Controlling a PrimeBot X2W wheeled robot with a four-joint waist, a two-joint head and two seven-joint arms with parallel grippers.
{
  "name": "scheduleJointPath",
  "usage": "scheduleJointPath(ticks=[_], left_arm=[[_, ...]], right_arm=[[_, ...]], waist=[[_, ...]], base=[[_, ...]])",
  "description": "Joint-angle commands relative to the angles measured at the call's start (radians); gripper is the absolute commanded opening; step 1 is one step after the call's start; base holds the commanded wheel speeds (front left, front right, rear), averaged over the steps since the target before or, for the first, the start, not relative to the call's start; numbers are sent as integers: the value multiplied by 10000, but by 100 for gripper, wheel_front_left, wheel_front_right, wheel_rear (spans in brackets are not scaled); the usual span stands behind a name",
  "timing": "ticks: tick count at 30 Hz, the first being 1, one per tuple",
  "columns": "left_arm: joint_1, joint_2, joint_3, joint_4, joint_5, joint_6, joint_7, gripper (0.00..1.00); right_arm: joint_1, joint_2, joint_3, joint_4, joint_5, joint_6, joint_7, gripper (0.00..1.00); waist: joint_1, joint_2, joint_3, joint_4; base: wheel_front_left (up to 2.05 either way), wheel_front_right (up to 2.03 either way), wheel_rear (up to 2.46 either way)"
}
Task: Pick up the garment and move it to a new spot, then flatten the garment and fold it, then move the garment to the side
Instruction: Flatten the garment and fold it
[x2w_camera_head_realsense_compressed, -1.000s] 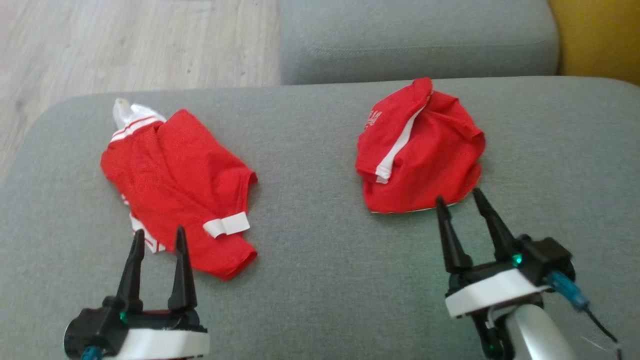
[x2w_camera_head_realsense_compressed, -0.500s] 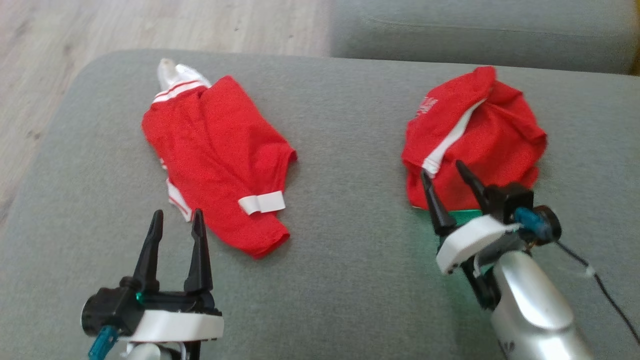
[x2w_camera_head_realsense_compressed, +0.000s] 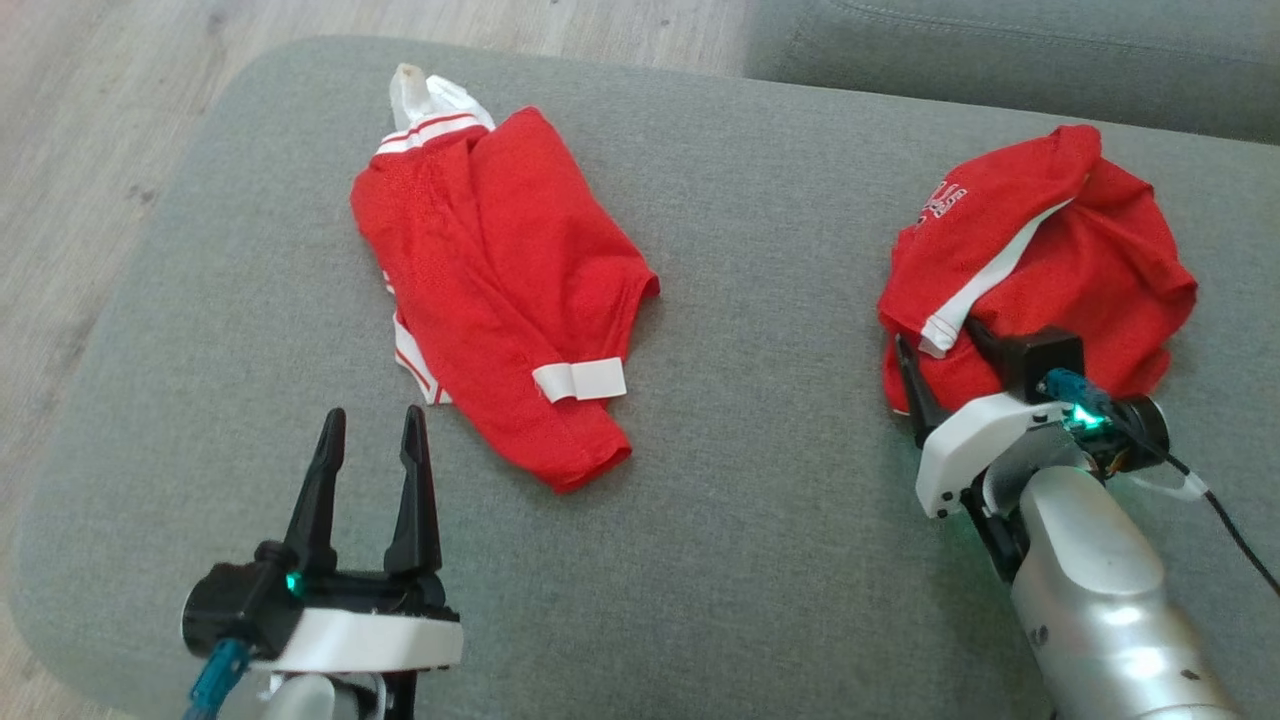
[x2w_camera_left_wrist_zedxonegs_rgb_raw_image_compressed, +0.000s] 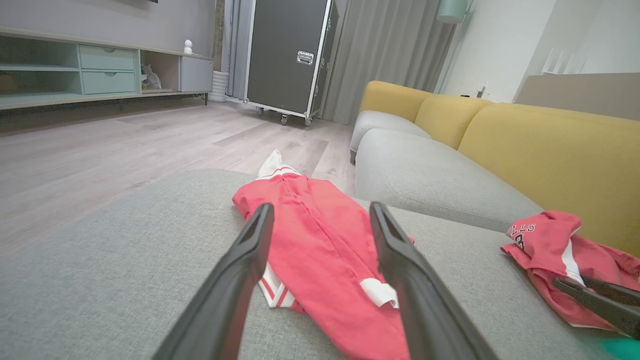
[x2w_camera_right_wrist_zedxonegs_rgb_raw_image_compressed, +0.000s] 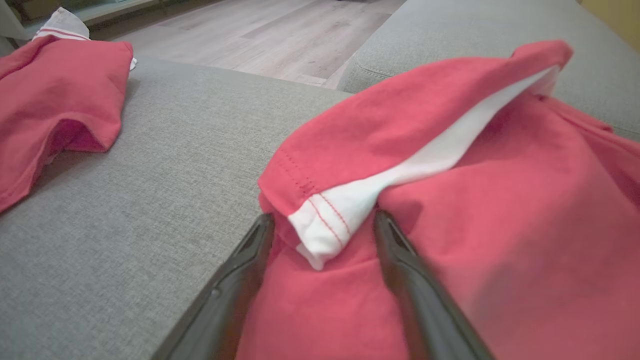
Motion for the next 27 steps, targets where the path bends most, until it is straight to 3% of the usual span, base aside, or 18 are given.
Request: scheduleJointPath(ticks=[1,2,3,8,13,22,27], left_arm=[[-439,-3,270,-235,117,-33,-95,100],[-443,-10,281,-214,119,-38,-95,100],[-440,-16,296,-195,122,-42,-95,100],[-362,-35,374,-146,136,-36,-95,100],[-181,-49,474,-158,136,-41,-95,100],[248,-59,693,-316,75,27,-95,100],[567,-62,778,-359,55,86,-95,100]], right_arm=[[-462,3,54,-39,-132,-7,-192,60],[-497,3,-34,77,-147,-7,-259,22],[-529,3,-89,173,-134,-7,-355,0],[-646,3,122,259,257,-7,-836,0],[-659,3,1004,-292,1264,-7,-1057,0],[-929,3,2638,-3213,3051,-7,-1072,0],[-1898,3,2894,-4500,4011,-7,-1073,0]], waist=[[-1,-1,7,53],[-1,-1,-22,57],[-1,-1,-62,53],[-1,-1,-289,-74],[-1,-1,-682,-344],[-1,-1,-1374,-813],[-1,-1,-1768,-1000]], base=[[0,0,0],[0,0,0],[0,0,0],[0,0,0],[0,0,0],[0,0,0],[0,0,0]])
